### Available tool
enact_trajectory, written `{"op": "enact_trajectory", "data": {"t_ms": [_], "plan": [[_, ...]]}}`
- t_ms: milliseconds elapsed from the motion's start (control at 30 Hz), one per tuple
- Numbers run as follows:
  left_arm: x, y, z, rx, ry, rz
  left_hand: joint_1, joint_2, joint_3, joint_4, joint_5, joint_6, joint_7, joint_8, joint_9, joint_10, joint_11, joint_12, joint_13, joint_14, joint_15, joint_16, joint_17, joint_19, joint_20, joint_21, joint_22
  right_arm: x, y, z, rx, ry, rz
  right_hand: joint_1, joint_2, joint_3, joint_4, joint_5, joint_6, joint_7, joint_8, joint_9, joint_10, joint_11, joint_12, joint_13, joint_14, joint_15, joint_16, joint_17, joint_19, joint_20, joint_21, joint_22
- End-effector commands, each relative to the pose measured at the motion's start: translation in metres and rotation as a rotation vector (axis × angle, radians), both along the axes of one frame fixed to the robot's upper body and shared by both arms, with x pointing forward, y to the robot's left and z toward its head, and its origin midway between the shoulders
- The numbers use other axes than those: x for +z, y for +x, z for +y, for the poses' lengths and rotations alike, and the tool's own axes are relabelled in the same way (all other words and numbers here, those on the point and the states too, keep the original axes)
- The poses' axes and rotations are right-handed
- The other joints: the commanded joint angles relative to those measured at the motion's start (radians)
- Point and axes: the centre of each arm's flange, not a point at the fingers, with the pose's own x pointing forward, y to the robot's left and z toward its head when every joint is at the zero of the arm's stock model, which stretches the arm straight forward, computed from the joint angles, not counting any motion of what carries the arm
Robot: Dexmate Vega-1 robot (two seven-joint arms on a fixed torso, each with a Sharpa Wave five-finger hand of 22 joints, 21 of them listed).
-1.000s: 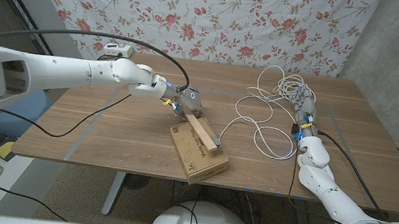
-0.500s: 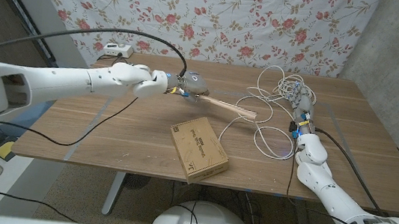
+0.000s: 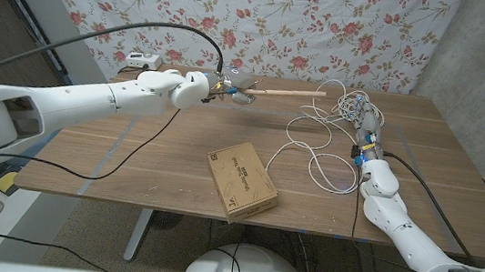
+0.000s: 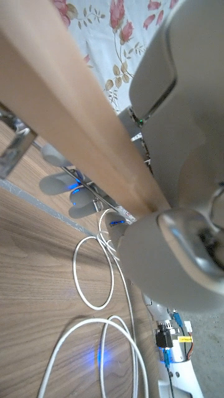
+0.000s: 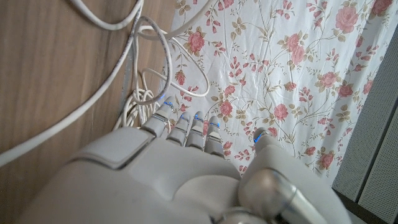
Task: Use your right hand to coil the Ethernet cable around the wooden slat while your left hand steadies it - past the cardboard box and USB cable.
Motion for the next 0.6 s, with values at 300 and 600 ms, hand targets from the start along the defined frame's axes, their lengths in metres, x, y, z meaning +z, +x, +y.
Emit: {"op": "enact_trajectory", "data": {"t_ms": [300, 600], "plan": [[0.019, 0.007, 0.01, 0.038, -0.227, 0.5, -0.08, 0.037, 0.021, -0.014, 0.027, -0.017, 0.048, 0.124, 0.16, 0.093, -0.053, 0.451, 0.105, 0.261, -0.083, 0.397, 0.042, 0.016, 0.019, 0.019, 0.026, 0.006, -0.044, 0.006, -0.112, -0.184, 0.032, 0.052, 0.004, 0.021, -0.041, -0.003, 0.022, 0.001, 0.008, 0.004, 0.02, -0.007, 0.002, 0.002, 0.013, 0.015, 0.0, 0.001, 0.011, -0.006, -0.002, 0.003], [0.037, 0.008, 0.026, 0.06, -0.27, 0.595, -0.101, 0.03, 0.031, -0.017, 0.031, -0.037, 0.043, 0.152, 0.195, 0.067, -0.059, 0.483, 0.105, 0.249, -0.083, 0.398, 0.014, -0.008, 0.021, 0.01, 0.012, 0.01, -0.076, 0.016, -0.197, -0.35, 0.076, 0.192, 0.022, 0.077, -0.14, -0.03, 0.073, -0.002, 0.018, 0.007, 0.088, 0.002, 0.016, 0.007, 0.113, 0.039, 0.033, 0.011, 0.059, 0.019, 0.013, 0.008]]}}
